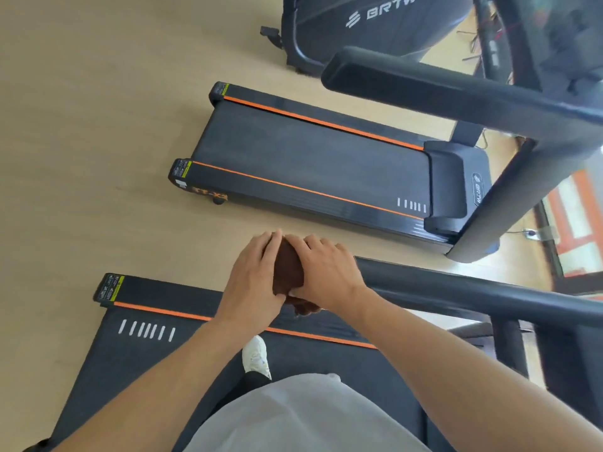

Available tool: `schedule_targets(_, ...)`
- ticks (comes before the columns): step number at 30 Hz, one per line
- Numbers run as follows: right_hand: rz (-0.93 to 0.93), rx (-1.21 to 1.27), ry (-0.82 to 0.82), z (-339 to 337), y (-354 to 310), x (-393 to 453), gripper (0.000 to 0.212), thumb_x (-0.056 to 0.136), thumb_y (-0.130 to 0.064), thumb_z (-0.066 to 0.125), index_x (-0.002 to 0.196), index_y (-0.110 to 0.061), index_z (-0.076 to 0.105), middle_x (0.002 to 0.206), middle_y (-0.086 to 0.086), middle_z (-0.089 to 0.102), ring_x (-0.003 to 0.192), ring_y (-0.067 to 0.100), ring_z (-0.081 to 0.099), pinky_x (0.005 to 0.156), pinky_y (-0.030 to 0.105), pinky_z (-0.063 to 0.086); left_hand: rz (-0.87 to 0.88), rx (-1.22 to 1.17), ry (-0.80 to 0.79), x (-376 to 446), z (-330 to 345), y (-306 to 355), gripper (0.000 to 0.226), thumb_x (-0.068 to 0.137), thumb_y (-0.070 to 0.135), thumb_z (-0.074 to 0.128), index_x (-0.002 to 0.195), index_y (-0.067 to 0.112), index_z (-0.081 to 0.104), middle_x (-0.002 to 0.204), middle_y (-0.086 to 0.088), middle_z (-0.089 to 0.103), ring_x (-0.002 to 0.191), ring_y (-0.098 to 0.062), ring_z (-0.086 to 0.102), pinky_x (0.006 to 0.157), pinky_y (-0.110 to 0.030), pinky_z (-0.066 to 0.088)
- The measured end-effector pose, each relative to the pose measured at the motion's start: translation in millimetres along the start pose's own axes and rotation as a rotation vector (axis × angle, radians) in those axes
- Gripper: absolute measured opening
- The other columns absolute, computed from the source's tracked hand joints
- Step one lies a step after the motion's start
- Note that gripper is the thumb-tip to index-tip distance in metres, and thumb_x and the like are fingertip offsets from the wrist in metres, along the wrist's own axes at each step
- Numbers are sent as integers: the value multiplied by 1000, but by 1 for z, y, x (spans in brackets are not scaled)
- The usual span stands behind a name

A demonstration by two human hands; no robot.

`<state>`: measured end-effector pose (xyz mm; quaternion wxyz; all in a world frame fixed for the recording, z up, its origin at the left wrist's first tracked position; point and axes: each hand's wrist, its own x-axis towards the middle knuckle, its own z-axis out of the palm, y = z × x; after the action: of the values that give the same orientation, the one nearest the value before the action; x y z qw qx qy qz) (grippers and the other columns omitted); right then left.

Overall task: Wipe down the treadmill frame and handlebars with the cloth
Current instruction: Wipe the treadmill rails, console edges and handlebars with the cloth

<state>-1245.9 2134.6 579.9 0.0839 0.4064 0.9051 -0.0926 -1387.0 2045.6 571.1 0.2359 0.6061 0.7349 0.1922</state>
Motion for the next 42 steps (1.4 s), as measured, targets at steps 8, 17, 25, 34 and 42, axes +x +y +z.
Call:
schedule_targets(8, 201, -39, -85, -16, 135, -96, 92, 60, -66, 74, 142, -41, 38, 121, -11, 61, 112, 22, 59, 94, 43, 48, 112, 86, -62, 0, 33, 77, 117, 78, 15, 80, 161, 25, -1, 166, 1, 12, 156, -21, 0, 128, -39, 8)
schedule_targets(17, 323, -47, -206, -32, 224, -148, 89, 49, -81, 68, 125, -41, 46, 111, -15, 64, 103, 17, 65, 88, 37, 53, -89, -122, 67, -29, 38, 94, 96, 91, 14, 70, 161, 24, 5, 168, 4, 13, 157, -16, 0, 128, -37, 6)
schedule_targets(25, 0, -61, -68, -22, 117, -83, 90, 70, -67, 66, 145, -26, 38, 127, -4, 61, 114, 24, 62, 94, 39, 49, -335, -268, 225, -71, 25, 58, 91, 91, 1, 63, 161, 22, 10, 167, 2, 15, 155, -12, 8, 126, -34, 15)
schedule_targets(34, -317, -308, 136, 22, -42, 14, 73, 84, -34, 79, 143, -11, 43, 137, 16, 52, 123, 39, 51, 99, 57, 45, -451, -236, 351, -95, -10, 30, 93, 89, 4, 70, 161, 22, 13, 168, 5, 14, 155, -13, 10, 126, -39, 20)
schedule_targets(42, -166, 220, -197, -24, -1, 37, 74, 69, -81, 66, 133, -46, 51, 118, -14, 70, 107, 21, 65, 85, 39, 46, -290, -215, 272, -56, -15, 42, 84, 87, -2, 66, 157, 20, 25, 163, 3, 23, 152, -10, 15, 119, -22, 16)
